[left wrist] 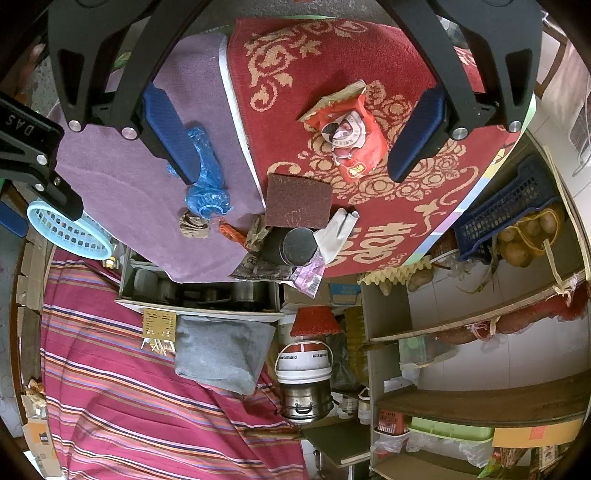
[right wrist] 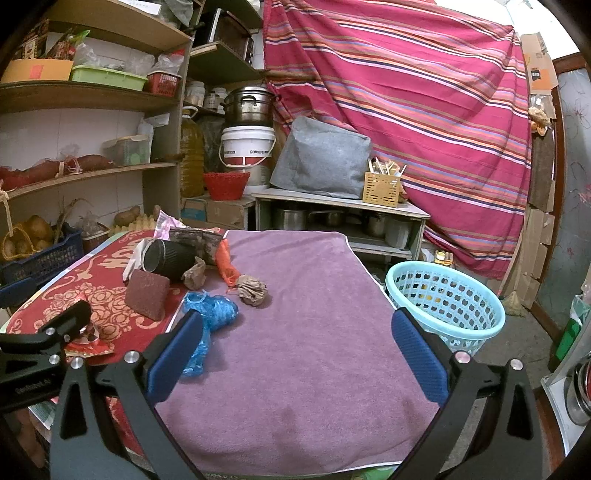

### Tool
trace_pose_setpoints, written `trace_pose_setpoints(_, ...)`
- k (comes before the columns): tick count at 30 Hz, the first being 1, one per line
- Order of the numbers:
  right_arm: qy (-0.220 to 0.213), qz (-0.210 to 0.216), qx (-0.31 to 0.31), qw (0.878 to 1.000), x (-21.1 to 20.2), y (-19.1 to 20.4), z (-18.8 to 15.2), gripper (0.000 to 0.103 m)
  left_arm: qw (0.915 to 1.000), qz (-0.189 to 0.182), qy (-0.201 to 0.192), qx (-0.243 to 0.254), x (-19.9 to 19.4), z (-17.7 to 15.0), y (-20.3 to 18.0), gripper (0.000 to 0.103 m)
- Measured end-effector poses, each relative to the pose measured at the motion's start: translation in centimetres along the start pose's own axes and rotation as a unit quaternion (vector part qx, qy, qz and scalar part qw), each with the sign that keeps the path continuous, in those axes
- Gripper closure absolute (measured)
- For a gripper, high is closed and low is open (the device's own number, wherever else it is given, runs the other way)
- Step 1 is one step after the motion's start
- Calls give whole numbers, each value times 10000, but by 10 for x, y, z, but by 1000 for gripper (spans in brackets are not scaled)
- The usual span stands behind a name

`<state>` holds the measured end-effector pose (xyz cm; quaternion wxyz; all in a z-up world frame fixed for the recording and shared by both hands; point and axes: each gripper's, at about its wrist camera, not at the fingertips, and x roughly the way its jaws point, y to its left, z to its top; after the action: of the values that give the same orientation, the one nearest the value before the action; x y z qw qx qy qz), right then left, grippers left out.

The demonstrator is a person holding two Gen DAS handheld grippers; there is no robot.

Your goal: Collect trash

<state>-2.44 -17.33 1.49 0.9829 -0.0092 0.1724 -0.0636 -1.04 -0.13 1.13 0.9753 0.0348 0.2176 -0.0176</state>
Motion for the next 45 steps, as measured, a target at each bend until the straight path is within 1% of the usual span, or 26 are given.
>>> trace_pose_setpoints(28,13,-23,23,10000,4,-9,0,4,10000,-32,23,-12,0,0,2,5)
trace_pose_setpoints(32,-3,-22,45,10000,4,-10,0,4,9999,-78,65,-86,2,-1,9,5)
trace_pose_setpoints(36,-65,-109,63,9999,5,-16,8,4,9998,27,78,-168,5,1,17,5)
trace_pose_setpoints(40,-53,-180,37,9998,10,-23,19,4,9996,117,193,-186,9,-5,26,5)
trace_pose_setpoints(45,32,-246,127,9996,23,-34,25,4,9985,69,521,-157,21,-17,33,5)
